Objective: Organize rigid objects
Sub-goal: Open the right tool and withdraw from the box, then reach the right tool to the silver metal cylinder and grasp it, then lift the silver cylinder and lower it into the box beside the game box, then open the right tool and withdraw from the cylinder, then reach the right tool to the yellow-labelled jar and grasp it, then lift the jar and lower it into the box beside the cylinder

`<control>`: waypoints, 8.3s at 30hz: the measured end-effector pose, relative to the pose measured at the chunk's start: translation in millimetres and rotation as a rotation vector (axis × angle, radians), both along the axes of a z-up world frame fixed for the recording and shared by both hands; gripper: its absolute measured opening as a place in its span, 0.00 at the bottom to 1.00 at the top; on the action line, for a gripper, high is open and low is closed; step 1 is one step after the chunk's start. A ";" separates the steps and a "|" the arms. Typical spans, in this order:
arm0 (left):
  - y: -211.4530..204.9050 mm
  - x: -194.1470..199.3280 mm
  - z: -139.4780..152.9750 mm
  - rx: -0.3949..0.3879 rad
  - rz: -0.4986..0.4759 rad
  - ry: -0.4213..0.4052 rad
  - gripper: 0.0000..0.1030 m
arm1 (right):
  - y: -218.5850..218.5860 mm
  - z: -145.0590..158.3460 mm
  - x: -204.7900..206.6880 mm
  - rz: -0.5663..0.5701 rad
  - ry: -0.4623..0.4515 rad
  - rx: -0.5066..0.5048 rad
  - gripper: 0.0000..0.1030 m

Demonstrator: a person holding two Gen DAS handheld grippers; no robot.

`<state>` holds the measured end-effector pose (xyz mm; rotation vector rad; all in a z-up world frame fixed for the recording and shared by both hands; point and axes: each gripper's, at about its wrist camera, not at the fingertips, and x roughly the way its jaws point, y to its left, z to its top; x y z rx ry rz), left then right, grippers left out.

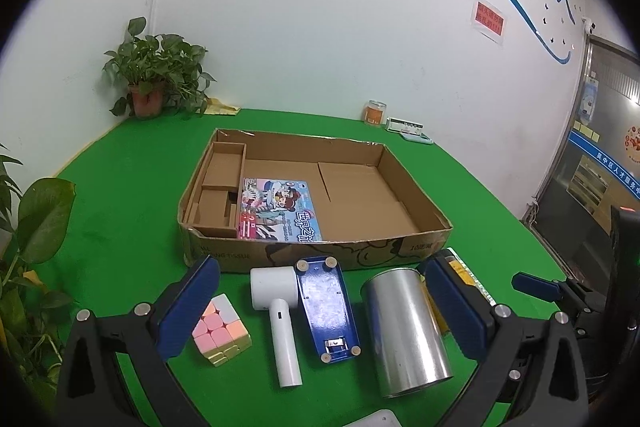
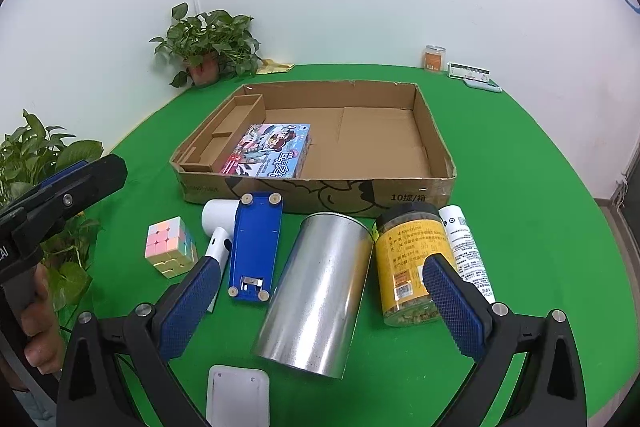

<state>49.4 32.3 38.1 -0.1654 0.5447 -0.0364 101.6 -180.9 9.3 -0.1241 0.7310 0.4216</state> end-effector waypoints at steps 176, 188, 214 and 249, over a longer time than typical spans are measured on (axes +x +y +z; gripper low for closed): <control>0.9 36.6 -49.0 -0.076 -0.017 0.186 0.99 | -49.9 -95.5 111.6 -0.043 0.318 -0.076 0.74; -27.2 49.6 -66.1 -0.281 -0.271 0.285 0.99 | -16.1 -97.7 53.9 0.086 0.121 -0.390 0.75; -58.8 92.6 -138.5 -0.472 -0.364 0.684 0.86 | -17.4 -118.5 81.9 0.239 0.585 0.114 0.81; -73.2 281.3 -23.9 -0.302 -0.422 0.541 0.82 | 2.9 20.3 262.7 0.181 0.353 0.097 0.80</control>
